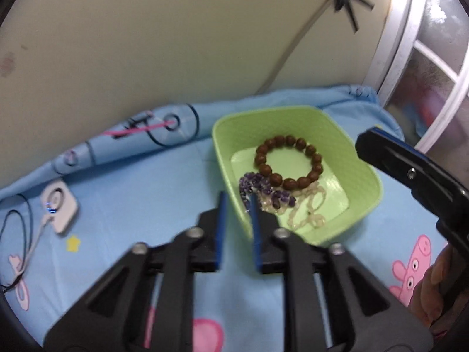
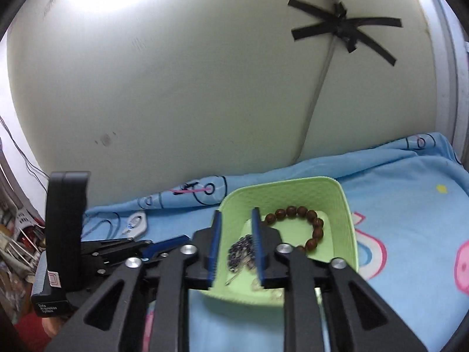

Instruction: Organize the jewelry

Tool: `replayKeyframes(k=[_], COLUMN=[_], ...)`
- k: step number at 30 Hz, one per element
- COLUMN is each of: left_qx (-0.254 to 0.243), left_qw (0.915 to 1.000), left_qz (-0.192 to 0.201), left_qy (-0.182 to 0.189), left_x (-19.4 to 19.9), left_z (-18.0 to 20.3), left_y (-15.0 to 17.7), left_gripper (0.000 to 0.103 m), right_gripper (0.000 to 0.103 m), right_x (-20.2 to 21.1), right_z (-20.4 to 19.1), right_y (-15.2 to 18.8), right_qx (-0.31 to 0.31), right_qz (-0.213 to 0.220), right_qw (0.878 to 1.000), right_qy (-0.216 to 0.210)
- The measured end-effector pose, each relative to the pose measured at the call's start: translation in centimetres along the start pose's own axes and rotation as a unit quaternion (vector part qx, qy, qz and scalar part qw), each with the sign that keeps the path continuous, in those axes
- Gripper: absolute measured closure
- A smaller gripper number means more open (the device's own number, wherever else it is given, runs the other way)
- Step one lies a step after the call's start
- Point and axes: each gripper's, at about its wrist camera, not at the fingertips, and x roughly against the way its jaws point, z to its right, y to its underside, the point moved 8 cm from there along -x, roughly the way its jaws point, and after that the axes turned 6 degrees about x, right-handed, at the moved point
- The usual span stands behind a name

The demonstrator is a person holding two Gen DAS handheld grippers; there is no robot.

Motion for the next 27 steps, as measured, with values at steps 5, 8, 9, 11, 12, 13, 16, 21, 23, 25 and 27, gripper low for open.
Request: replayKeyframes(k=[5, 8, 9, 11, 12, 13, 16, 21, 23, 25, 27], left_qx=[0.006, 0.027, 0.037, 0.057, 0.065, 0.077, 0.115, 0.171, 0.183, 0.181, 0.171], left_qw=[0.9963, 0.9944, 0.9939, 0.9937, 0.9935, 0.9928, 0.9888, 0.9788, 0.9771, 0.9784, 0.9815], left_qz=[0.083, 0.096, 0.094, 0.081, 0.075, 0.065, 0.053, 0.036, 0.03, 0.023, 0.023], left_qy=[-0.022, -0.037, -0.043, -0.053, -0.057, -0.064, -0.078, -0.106, -0.105, -0.096, -0.082], left_x=[8.0, 11.0, 12.0, 13.4, 13.6, 14.1, 16.0, 18.4, 18.7, 18.5, 18.2], left_z=[-2.2, -4.8, -6.0, -8.4, -9.4, -10.9, -15.1, -20.4, -21.1, -21.0, -20.1], left_y=[2.2, 4.8, 6.2, 8.9, 9.9, 11.3, 15.0, 20.2, 21.6, 22.4, 22.8], left_gripper=[0.048, 0.048, 0.048, 0.048, 0.048, 0.048, 0.048, 0.048, 0.048, 0.048, 0.048], right_gripper=[0.07, 0.044, 0.039, 0.029, 0.028, 0.028, 0.028, 0.031, 0.046, 0.061, 0.074], right_x=[7.6, 10.2, 10.4, 10.2, 10.0, 9.8, 8.8, 7.9, 7.5, 7.0, 6.3], right_z=[-3.3, -5.4, -5.9, -6.6, -6.8, -7.2, -8.6, -11.6, -13.3, -15.3, -16.9], right_y=[0.3, 3.2, 4.0, 6.8, 7.8, 9.1, 12.1, 15.7, 16.6, 17.3, 17.8], right_qx=[0.009, -0.001, -0.008, -0.036, -0.045, -0.053, -0.047, -0.029, -0.007, 0.012, 0.027], right_qz=[0.096, 0.114, 0.109, 0.073, 0.055, 0.031, -0.025, -0.076, -0.092, -0.111, -0.128], right_qw=[0.995, 0.993, 0.994, 0.996, 0.997, 0.998, 0.998, 0.995, 0.993, 0.99, 0.986], right_qy=[0.015, 0.004, -0.006, -0.025, -0.023, -0.024, -0.044, -0.058, -0.068, -0.085, -0.105])
